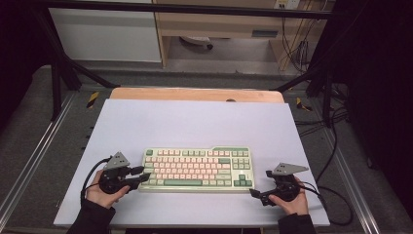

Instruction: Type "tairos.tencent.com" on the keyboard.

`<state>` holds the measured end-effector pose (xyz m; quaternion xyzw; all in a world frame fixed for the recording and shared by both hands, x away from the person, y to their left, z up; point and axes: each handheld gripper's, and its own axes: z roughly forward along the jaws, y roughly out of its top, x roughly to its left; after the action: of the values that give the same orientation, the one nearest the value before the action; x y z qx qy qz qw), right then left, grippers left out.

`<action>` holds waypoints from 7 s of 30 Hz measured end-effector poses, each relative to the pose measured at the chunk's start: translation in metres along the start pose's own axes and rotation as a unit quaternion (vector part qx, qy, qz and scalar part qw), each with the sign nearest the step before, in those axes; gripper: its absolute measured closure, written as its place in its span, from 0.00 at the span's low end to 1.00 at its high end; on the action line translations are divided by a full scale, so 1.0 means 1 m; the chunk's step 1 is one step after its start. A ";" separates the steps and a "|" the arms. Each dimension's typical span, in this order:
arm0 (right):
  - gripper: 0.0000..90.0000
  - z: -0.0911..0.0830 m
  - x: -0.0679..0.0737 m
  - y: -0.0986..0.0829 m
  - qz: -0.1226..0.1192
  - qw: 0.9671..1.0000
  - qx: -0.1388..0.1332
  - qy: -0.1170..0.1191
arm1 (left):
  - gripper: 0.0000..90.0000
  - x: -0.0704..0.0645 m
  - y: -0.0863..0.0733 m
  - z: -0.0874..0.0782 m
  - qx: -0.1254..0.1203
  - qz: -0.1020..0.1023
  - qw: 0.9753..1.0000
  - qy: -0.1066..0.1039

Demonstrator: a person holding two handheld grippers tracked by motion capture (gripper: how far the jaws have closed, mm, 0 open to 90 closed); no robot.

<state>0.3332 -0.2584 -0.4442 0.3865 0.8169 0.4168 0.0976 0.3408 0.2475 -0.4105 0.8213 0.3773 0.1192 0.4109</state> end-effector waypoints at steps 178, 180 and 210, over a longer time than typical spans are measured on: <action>0.00 0.000 0.013 0.012 -0.008 1.000 -0.006 0.006 | 1.00 -0.010 0.010 0.029 0.005 0.032 0.999 0.022; 0.01 0.001 0.016 0.015 -0.009 1.000 -0.005 0.007 | 1.00 -0.010 0.009 0.027 0.004 0.032 0.999 0.022; 0.60 0.034 0.056 0.064 -0.037 0.997 -0.015 0.064 | 1.00 -0.007 0.007 0.024 0.000 0.027 0.999 0.017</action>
<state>0.3462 -0.1756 -0.4084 0.3270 0.8289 0.4490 0.0660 0.3516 0.2256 -0.4195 0.8293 0.3615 0.1442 0.4009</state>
